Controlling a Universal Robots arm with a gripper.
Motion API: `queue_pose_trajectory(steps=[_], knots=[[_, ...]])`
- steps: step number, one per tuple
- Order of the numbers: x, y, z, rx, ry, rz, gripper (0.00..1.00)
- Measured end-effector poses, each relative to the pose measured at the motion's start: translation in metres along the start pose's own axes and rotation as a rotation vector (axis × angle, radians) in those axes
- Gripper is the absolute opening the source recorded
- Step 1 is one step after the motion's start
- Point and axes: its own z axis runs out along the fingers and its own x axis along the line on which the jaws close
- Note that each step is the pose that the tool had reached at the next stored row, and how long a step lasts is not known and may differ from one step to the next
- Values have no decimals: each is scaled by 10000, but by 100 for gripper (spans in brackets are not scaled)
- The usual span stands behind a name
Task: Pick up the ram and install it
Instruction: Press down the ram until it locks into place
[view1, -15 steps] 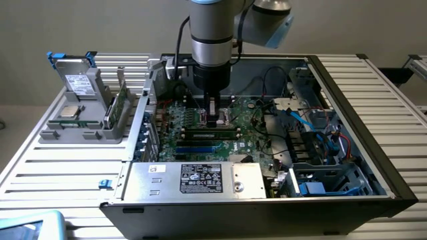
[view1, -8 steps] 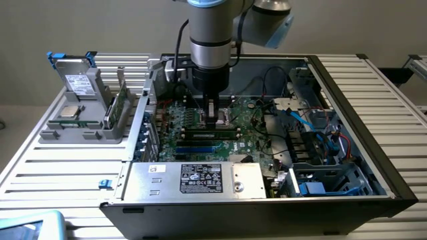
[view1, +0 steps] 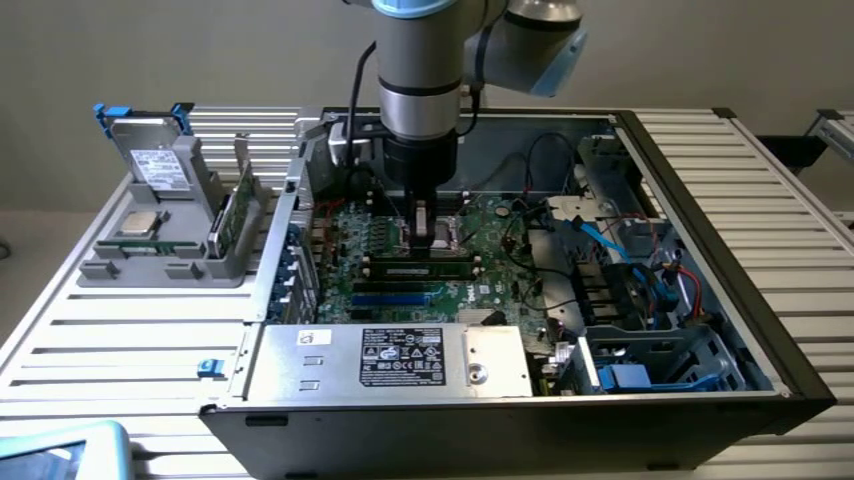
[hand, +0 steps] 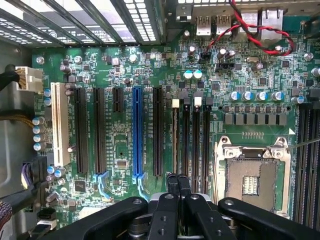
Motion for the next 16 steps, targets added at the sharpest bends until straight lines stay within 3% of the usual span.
queue_pose_trajectory(steps=[5,16], knots=[[-1,0,10,-157,-57,-9,11],[18,3,32,-163,-57,-10,11]])
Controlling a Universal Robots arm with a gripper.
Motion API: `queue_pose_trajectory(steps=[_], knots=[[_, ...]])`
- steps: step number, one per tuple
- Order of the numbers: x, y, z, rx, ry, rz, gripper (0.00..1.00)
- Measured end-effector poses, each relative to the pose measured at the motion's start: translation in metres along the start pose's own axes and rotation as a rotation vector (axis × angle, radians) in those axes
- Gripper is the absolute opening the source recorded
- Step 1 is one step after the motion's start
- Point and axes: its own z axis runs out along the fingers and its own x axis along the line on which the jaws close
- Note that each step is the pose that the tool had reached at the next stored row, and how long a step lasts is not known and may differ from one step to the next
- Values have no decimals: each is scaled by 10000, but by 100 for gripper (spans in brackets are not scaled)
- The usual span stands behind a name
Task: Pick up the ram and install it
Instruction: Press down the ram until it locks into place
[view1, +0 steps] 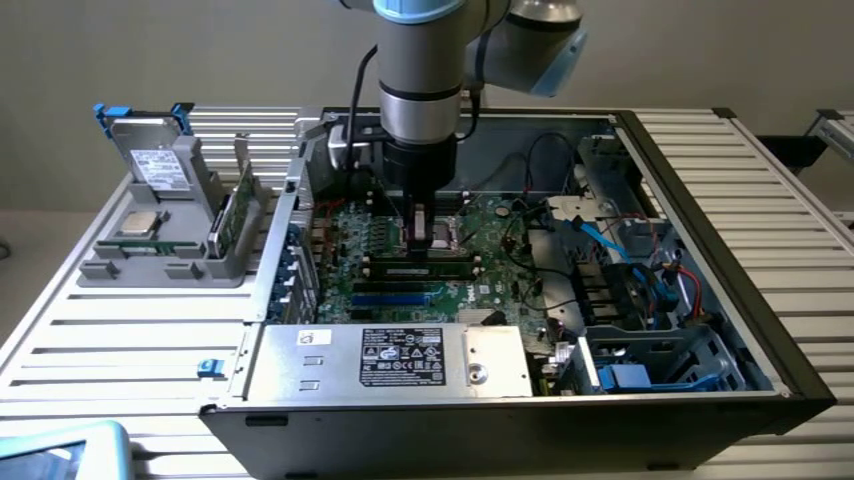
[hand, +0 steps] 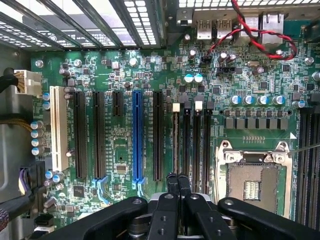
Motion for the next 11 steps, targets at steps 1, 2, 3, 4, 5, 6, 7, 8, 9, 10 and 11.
queue_pose_trajectory(steps=[1,2,3,4,5,6,7,8,9,10,11], knots=[[0,-1,8,1,-1,0,11],[-1,-1,15,0,0,0,11],[-1,-2,24,1,-1,-1,11],[-2,-3,32,0,0,-1,11],[-2,-3,40,0,0,-1,11],[-3,-3,50,0,-1,-1,11],[-3,-3,62,0,0,0,11],[-4,-3,73,0,-1,-1,11],[-4,-2,85,-3,7,-1,11],[-3,-2,99,-9,16,-2,11],[-4,-1,112,-11,15,-1,11]])
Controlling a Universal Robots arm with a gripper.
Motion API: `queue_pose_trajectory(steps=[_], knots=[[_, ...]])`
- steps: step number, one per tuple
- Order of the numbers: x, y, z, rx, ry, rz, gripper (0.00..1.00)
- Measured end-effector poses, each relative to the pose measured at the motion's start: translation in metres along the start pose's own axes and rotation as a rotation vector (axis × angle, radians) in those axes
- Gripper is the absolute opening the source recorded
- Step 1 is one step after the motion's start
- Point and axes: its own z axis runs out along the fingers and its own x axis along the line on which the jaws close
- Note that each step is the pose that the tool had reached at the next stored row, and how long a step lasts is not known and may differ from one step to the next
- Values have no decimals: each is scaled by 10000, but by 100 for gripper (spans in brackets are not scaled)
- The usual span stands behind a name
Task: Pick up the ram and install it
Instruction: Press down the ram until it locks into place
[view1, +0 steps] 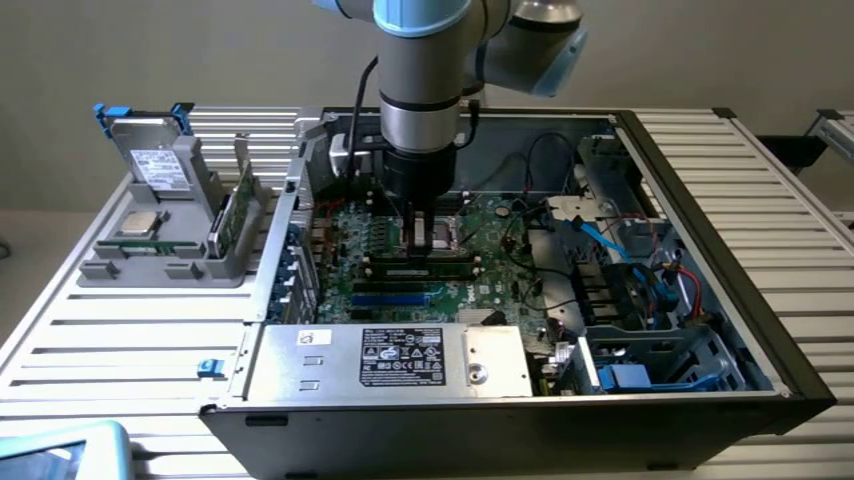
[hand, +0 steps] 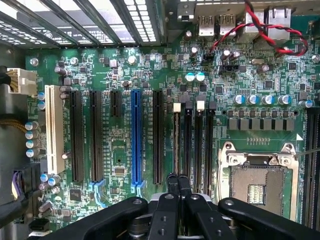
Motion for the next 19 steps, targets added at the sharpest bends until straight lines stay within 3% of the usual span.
queue_pose_trajectory(steps=[4,13,19], knots=[[-3,-2,-4,15,-22,1,11],[16,-2,-322,-25,-17,-2,11],[16,-2,-325,-27,-37,-2,11]])
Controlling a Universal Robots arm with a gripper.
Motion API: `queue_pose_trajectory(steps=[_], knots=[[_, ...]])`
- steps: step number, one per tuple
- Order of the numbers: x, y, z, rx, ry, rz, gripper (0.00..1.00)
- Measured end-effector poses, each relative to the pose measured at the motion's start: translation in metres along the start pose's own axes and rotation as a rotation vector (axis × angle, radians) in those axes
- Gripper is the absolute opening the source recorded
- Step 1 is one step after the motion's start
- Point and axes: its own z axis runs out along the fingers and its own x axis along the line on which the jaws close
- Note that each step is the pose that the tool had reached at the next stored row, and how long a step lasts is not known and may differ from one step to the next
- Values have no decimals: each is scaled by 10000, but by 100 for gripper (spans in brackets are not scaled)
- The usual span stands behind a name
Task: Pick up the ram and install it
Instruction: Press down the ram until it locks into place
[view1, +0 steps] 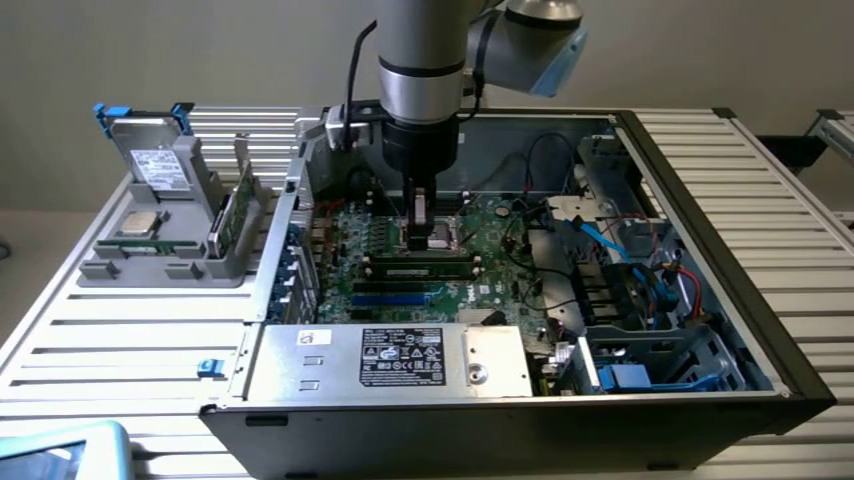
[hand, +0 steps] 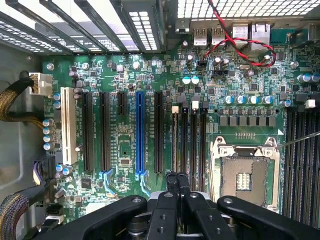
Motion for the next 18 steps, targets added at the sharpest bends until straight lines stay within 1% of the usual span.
queue_pose_trajectory(steps=[6,8,18], knots=[[0,0,0,-1,-1,10,11],[0,0,0,-8,0,140,11],[0,0,0,-80,-3,1462,11]])
